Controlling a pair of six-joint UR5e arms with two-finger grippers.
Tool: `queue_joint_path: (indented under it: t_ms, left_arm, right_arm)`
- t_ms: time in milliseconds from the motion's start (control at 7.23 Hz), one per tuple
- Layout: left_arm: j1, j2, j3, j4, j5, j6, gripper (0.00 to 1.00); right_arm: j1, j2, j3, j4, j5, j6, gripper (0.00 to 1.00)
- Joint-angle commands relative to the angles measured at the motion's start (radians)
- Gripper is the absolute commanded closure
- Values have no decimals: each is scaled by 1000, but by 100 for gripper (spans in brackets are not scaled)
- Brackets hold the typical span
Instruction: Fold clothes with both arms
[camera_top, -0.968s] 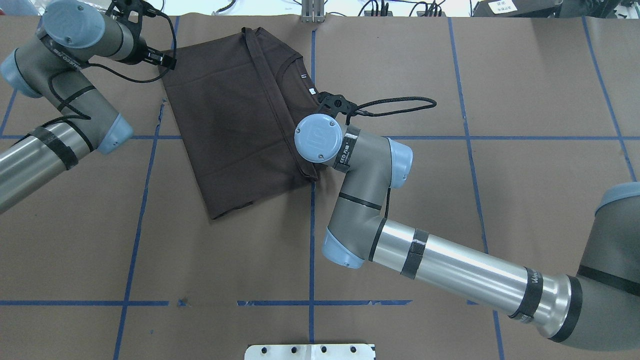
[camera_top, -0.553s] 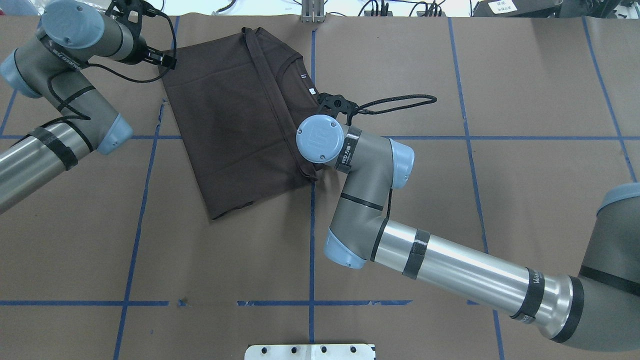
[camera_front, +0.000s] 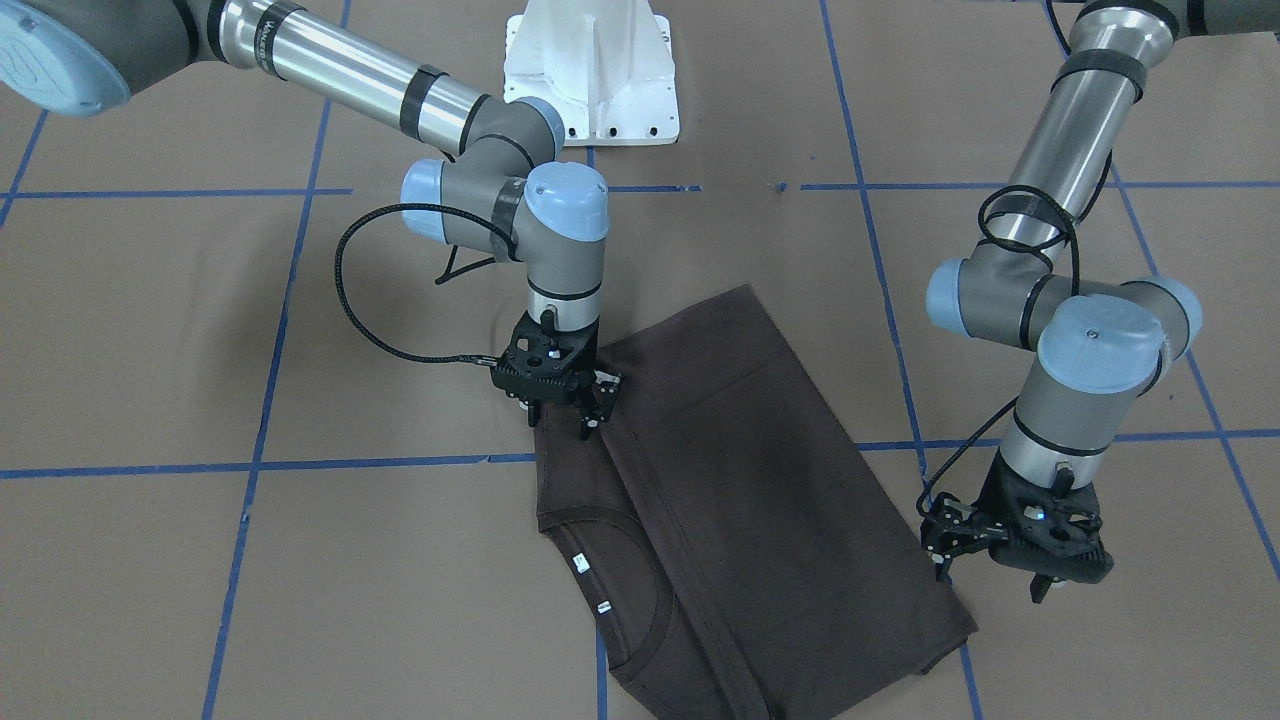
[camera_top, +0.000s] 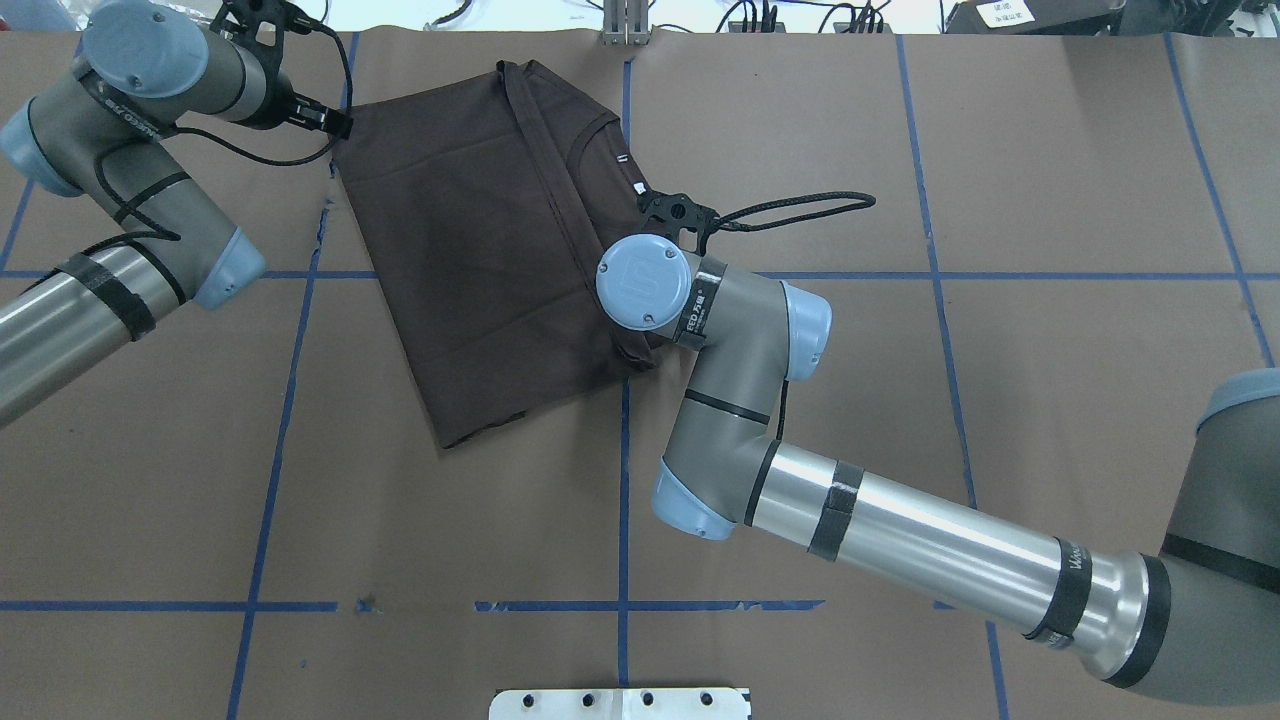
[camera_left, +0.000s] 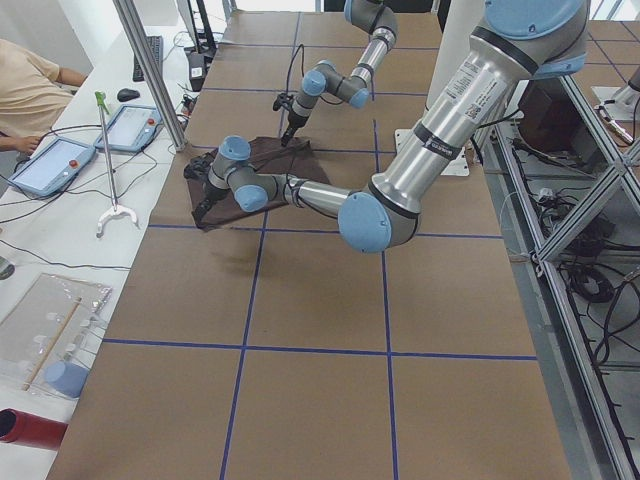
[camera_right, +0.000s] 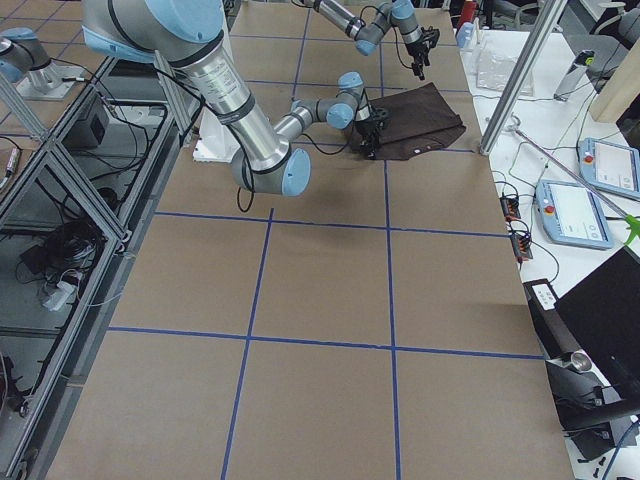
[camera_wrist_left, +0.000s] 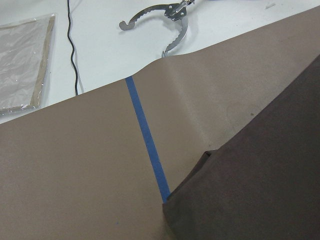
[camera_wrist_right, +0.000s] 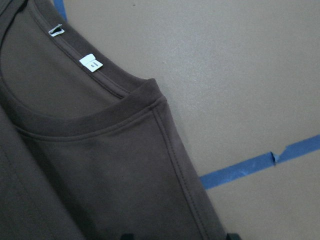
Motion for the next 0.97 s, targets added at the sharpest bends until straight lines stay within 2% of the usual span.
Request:
queue_joint_path:
  t_ms: [0,138,277,553,830]
  left_arm:
    - [0,3,0,0,0,0,0]
    - [0,3,0,0,0,0,0]
    - [0,3,0,0,0,0,0]
    - [0,3,0,0,0,0,0]
    - [0,3,-1,-3,0,0,0]
  right_arm:
    - [-1,-2,0,-1,-1,-2,42]
    - [-1,-7,0,-1,-1,-3,48]
    - [-1,-7,0,-3,-1,-5,62]
    - [-2,-10,0,-1,-1,-2,100]
    - [-1,-8,0,-1,-1,11,100]
